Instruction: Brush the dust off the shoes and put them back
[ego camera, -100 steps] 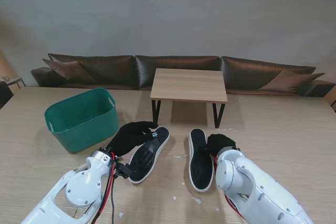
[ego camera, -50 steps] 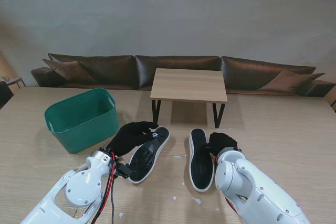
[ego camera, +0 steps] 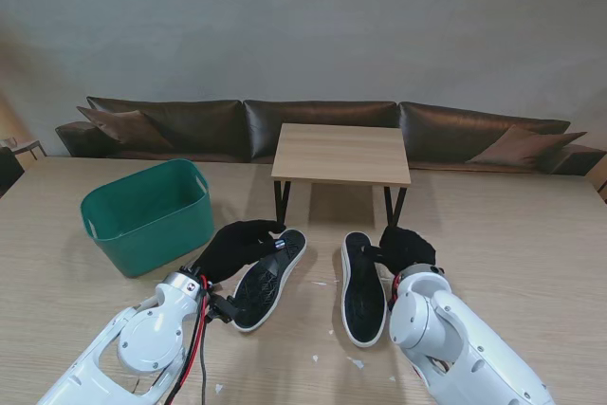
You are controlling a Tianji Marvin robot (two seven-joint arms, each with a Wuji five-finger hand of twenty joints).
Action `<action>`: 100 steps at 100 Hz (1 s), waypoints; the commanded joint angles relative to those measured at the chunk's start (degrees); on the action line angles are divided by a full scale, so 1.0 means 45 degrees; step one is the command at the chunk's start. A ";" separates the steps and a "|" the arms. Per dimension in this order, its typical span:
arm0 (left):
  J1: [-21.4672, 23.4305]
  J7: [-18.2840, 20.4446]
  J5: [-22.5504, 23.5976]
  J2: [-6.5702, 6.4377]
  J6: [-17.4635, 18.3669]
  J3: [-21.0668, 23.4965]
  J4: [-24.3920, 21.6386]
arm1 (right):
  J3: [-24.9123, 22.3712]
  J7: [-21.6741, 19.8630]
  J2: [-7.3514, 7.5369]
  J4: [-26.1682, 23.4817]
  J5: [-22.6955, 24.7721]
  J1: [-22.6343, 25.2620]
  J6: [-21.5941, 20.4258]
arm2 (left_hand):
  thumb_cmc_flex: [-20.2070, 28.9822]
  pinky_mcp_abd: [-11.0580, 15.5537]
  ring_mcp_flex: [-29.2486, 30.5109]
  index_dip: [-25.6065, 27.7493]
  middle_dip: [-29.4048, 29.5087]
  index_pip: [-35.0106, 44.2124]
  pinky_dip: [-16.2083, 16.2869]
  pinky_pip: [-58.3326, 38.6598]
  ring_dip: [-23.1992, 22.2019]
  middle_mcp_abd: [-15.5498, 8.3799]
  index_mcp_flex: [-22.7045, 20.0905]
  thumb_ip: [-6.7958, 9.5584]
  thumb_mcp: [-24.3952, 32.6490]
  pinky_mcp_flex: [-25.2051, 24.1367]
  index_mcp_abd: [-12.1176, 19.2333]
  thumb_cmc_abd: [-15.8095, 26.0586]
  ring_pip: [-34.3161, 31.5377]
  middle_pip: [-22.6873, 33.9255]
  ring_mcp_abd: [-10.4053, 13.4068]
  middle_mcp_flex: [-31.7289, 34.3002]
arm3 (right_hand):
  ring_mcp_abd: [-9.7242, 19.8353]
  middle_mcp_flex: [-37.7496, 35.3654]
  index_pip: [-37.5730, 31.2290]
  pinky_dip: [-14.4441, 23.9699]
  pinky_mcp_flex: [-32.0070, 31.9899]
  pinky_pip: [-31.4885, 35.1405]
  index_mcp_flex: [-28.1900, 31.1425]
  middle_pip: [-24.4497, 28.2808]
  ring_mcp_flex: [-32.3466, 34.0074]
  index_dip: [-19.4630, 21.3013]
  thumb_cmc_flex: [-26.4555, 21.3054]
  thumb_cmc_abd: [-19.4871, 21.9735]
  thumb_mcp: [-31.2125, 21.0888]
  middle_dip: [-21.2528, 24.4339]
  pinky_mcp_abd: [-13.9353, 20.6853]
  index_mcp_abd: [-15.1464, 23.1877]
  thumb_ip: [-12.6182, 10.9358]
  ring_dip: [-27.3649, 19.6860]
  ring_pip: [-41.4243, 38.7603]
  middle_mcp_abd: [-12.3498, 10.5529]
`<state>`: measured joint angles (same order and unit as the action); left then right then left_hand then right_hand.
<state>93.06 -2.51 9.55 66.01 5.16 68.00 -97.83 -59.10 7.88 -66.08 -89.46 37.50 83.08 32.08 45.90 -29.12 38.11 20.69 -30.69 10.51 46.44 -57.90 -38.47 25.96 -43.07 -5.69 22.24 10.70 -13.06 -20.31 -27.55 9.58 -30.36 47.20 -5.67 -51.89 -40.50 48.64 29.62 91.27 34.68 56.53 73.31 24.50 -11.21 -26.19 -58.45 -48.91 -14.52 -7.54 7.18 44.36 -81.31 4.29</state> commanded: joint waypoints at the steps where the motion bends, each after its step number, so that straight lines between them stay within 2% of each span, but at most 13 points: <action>1: 0.0044 0.0265 0.0002 0.0018 -0.0082 0.0005 -0.0037 | -0.0211 0.0071 -0.0070 -0.0626 0.0018 0.0473 -0.0449 | 0.0372 0.0151 -0.0066 0.0040 -0.0062 -0.0025 0.0015 0.0289 -0.0070 0.0040 -0.0023 0.0436 -0.0324 -0.0160 0.0096 0.0475 -0.0126 -0.0030 -0.0453 0.0015 | -0.0296 0.0398 -0.0264 -0.0152 0.1464 -0.0675 0.0368 -0.0017 -0.0245 -0.0145 0.0376 -0.0249 -0.0138 0.0265 -0.0213 0.0482 -0.0262 -0.0173 0.0396 0.0197; 12: 0.0096 0.0332 0.0084 -0.0010 -0.0136 0.0030 -0.0117 | -0.0959 0.0601 -0.0090 -0.1386 -0.0041 0.1311 -0.1716 | 0.0368 0.0150 -0.0158 0.0048 -0.0028 -0.0004 -0.0105 0.0563 -0.0028 0.0002 -0.0068 0.0434 -0.0333 -0.0278 0.0109 0.0478 -0.0024 -0.0054 -0.0428 -0.0027 | -0.0715 0.1056 0.0023 -0.0606 0.0370 -0.2244 0.0684 -0.1357 -0.1810 0.0295 0.0247 -0.0411 -0.0111 0.1182 -0.0524 0.1082 -0.0240 -0.0426 0.2610 0.0255; 21: 0.0121 0.0370 0.0141 -0.0026 -0.0161 0.0045 -0.0151 | -0.1504 0.1045 -0.0124 -0.1882 -0.0265 0.1973 -0.2859 | 0.0384 0.0165 -0.0260 0.0045 0.0020 -0.0018 -0.0213 0.0812 0.0019 -0.0027 -0.0026 0.0436 -0.0334 -0.0352 0.0113 0.0464 0.0088 -0.0088 -0.0395 -0.0075 | -0.1209 0.1553 0.0350 -0.1424 -0.0820 -0.4239 0.0857 -0.2777 -0.3327 0.0608 0.0104 -0.0559 -0.0014 0.2376 -0.0926 0.1422 -0.0223 -0.1323 0.5758 0.0232; 34: 0.0094 0.0442 0.0168 -0.0043 -0.0208 -0.0002 -0.0145 | -0.2110 0.1015 -0.0046 -0.2395 -0.0505 0.2711 -0.4373 | 0.0384 0.0170 -0.0365 0.0050 0.0101 -0.0006 -0.0327 0.1097 0.0104 -0.0091 -0.0049 0.0435 -0.0344 -0.0426 0.0123 0.0483 0.0268 -0.0137 -0.0392 -0.0145 | -0.1214 0.1996 0.0871 -0.2614 -0.1832 -0.6389 0.0716 -0.4200 -0.4500 0.0919 0.0036 -0.0450 0.0181 0.3640 -0.0944 0.1678 -0.0256 -0.2664 0.9345 -0.0053; 45: 0.0079 0.0640 0.0202 -0.0091 -0.0338 -0.0047 -0.0193 | -0.2369 0.1061 0.0005 -0.2441 -0.0500 0.3065 -0.5251 | 0.0387 0.0210 -0.0472 0.0059 0.0200 0.0005 -0.0409 0.1373 0.0183 -0.0156 -0.0059 0.0436 -0.0364 -0.0519 0.0159 0.0485 0.0442 -0.0174 -0.0350 -0.0209 | -0.1156 0.2189 0.1244 -0.3226 -0.2328 -0.7463 0.0573 -0.4920 -0.5060 0.0982 0.0063 -0.0371 0.0358 0.4235 -0.0939 0.2060 -0.0274 -0.3496 1.1279 -0.0265; 53: 0.0087 0.0832 0.0289 -0.0142 -0.0492 -0.0046 -0.0268 | -0.2352 0.1424 -0.0023 -0.2232 -0.0360 0.3107 -0.5584 | 0.0422 0.0242 -0.0556 0.0058 0.0244 -0.0001 -0.0429 0.1492 0.0220 -0.0178 -0.0040 0.0442 -0.0360 -0.0581 0.0158 0.0488 0.0534 -0.0186 -0.0351 -0.0248 | -0.1243 0.2153 0.1387 -0.3391 -0.2465 -0.7785 0.0659 -0.5122 -0.5222 0.0974 -0.0001 -0.0482 0.0382 0.4410 -0.1011 0.2079 -0.0289 -0.3750 1.1896 -0.0262; 57: 0.0092 0.0934 0.0360 -0.0173 -0.0549 -0.0038 -0.0308 | -0.2408 0.1319 0.0017 -0.2165 -0.0299 0.3093 -0.5786 | 0.0418 0.0239 -0.0592 0.0049 0.0263 -0.0029 -0.0433 0.1536 0.0234 -0.0193 0.0024 0.0441 -0.0370 -0.0585 0.0174 0.0477 0.0572 -0.0193 -0.0346 -0.0275 | -0.1127 0.2250 0.1519 -0.3442 -0.2515 -0.7890 0.0510 -0.5220 -0.5283 0.0936 0.0108 -0.0340 0.0400 0.4469 -0.0968 0.2195 -0.0273 -0.3811 1.2062 -0.0340; 73: 0.0239 0.1347 0.0872 -0.0325 -0.0816 0.0109 -0.0696 | -0.2492 0.1466 -0.0050 -0.2047 -0.0573 0.3065 -0.5859 | 0.0425 0.0348 -0.0825 0.0053 0.0334 -0.0027 -0.0464 0.1814 0.0332 -0.0219 0.0036 0.0447 -0.0380 -0.0740 0.0181 0.0482 0.0813 -0.0215 -0.0285 -0.0374 | -0.1231 0.2185 0.1523 -0.3475 -0.2555 -0.7994 0.0576 -0.5154 -0.5235 0.0963 0.0020 -0.0327 0.0394 0.4473 -0.1018 0.2078 -0.0313 -0.3797 1.2123 -0.0204; 100: 0.1445 0.2602 0.3345 -0.0822 -0.1288 0.1574 -0.2387 | -0.2515 0.1633 -0.0112 -0.1809 -0.0856 0.2970 -0.6038 | 0.0260 0.0562 -0.0926 0.0033 0.0416 -0.0093 -0.0435 0.2085 0.0485 -0.0486 0.0240 0.0439 -0.0423 -0.0770 0.0171 0.0438 0.1078 -0.0223 0.0017 -0.0488 | -0.1272 0.2146 0.1518 -0.3441 -0.2607 -0.8046 0.0668 -0.5124 -0.5195 0.0974 0.0031 -0.0314 0.0336 0.4514 -0.1090 0.1899 -0.0306 -0.3720 1.2058 -0.0019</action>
<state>98.12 8.67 24.35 63.31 -0.05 73.83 -107.22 -70.56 15.94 -66.35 -97.77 33.88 96.33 5.66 46.50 -28.81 36.26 20.68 -29.26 10.51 44.10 -49.57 -36.62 24.56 -43.04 -5.66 21.57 7.88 -13.06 -20.31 -23.30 8.78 -30.42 46.54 -11.47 -43.52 -34.53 33.51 29.57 57.12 37.68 33.87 51.12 28.21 -11.27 -27.78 -57.62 -29.62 -17.97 0.78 7.14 27.60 -27.41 4.93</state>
